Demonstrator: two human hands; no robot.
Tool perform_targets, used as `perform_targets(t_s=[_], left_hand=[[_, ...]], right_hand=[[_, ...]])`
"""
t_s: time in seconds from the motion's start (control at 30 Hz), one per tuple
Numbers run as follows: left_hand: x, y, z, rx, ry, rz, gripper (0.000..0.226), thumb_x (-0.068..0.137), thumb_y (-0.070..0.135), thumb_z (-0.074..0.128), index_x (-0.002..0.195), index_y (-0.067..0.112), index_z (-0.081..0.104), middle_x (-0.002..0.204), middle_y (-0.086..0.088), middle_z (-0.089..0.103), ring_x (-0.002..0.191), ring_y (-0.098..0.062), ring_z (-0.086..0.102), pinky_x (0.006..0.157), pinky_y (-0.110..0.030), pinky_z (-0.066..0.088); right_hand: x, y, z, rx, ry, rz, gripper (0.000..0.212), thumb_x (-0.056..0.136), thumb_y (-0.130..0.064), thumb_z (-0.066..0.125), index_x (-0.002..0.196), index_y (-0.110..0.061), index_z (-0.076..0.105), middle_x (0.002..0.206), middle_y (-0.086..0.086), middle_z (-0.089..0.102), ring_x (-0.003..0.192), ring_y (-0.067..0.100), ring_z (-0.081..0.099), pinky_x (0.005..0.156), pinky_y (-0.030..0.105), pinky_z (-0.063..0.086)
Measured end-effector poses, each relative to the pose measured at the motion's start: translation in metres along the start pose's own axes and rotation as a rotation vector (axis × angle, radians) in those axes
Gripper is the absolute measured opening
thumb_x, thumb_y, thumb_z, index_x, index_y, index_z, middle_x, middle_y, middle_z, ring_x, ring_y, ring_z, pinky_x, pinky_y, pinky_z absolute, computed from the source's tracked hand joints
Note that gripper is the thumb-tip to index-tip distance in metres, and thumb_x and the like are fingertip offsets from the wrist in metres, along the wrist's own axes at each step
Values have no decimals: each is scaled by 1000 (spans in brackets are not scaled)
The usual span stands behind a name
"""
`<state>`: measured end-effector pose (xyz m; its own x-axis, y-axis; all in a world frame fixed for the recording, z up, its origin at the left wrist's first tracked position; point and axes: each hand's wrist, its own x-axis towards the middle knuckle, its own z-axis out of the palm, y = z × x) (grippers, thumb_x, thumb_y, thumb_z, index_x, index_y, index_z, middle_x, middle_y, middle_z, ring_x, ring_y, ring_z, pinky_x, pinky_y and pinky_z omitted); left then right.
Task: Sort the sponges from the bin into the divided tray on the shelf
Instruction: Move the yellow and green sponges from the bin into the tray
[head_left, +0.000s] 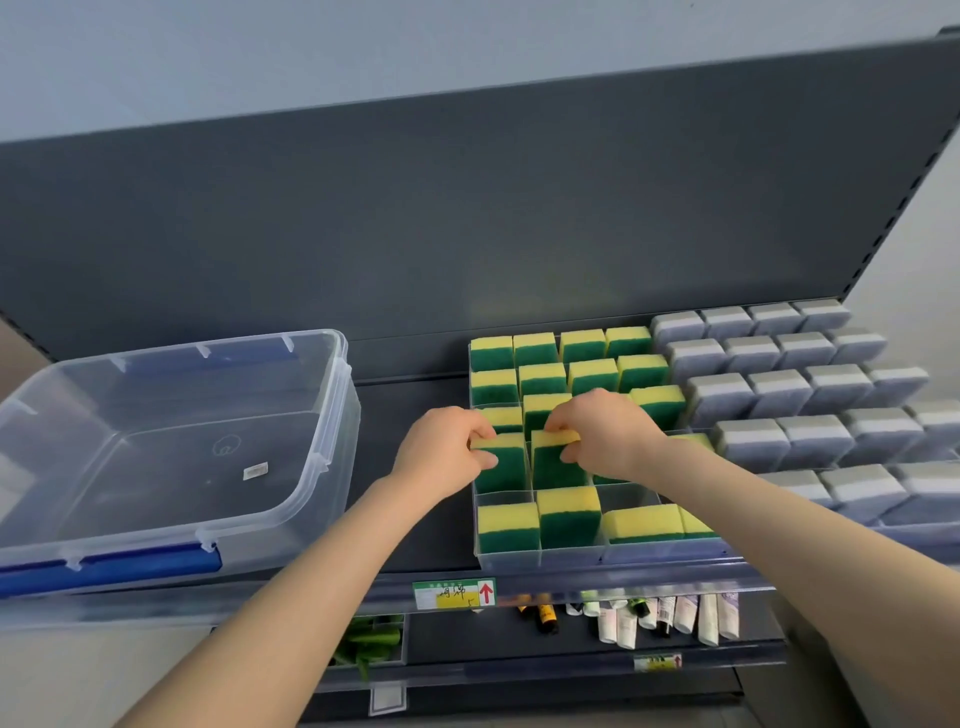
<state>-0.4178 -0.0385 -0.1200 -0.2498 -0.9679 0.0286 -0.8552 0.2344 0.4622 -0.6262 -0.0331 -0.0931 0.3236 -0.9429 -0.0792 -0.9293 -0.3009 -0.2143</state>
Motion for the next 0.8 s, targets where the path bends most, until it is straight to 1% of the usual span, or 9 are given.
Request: perform_targets(t_s=[0.07,0.17,0.27,0.43,0.63,0.8], left_hand=[[-1,0,4,-4,-39,-7,33,83,29,71,116,25,66,112,6,65,90,-9,57,79,-22,46],[-3,-1,7,-9,-10,-5,34,84,32,69,117,27,65,113,6,63,95,-11,58,81,-24,47],[-6,-2,5,-6,16,13,36,83,35,69,118,28,64,111,8,63,93,-10,58,78,-23,47],[-8,-1,-1,-25,55,29,40,82,41,68,118,25,64,103,11,60,84,-5,57,69,-18,43],[-10,-1,-7,-33,74,5,40,83,43,66,119,25,63,103,12,60,84,-4,58,70,-19,45],[-12,-2,-12,-14,119,-27,34,85,41,64,116,28,64,103,14,60,83,-3,59,69,-19,47]], right_hand=[[0,-2,4,-27,-41,3,39,85,-20,65,123,-23,59,112,0,64,100,21,58,84,30,51],[1,-1,7,-25,-45,8,39,86,-20,64,125,-23,58,113,1,63,101,21,57,84,30,50],[0,3,5,-15,-39,0,44,85,-22,65,128,-25,55,118,0,62,106,21,56,87,30,48],[-3,6,1,8,-39,-11,54,83,-26,68,134,-25,50,127,-3,59,115,19,54,94,32,46],[-6,8,-5,44,-15,-15,56,83,-27,69,135,-24,49,130,-3,58,116,17,55,95,31,47],[-10,11,-11,70,27,-25,53,83,-28,69,133,-24,51,128,-3,60,114,17,57,93,30,48]])
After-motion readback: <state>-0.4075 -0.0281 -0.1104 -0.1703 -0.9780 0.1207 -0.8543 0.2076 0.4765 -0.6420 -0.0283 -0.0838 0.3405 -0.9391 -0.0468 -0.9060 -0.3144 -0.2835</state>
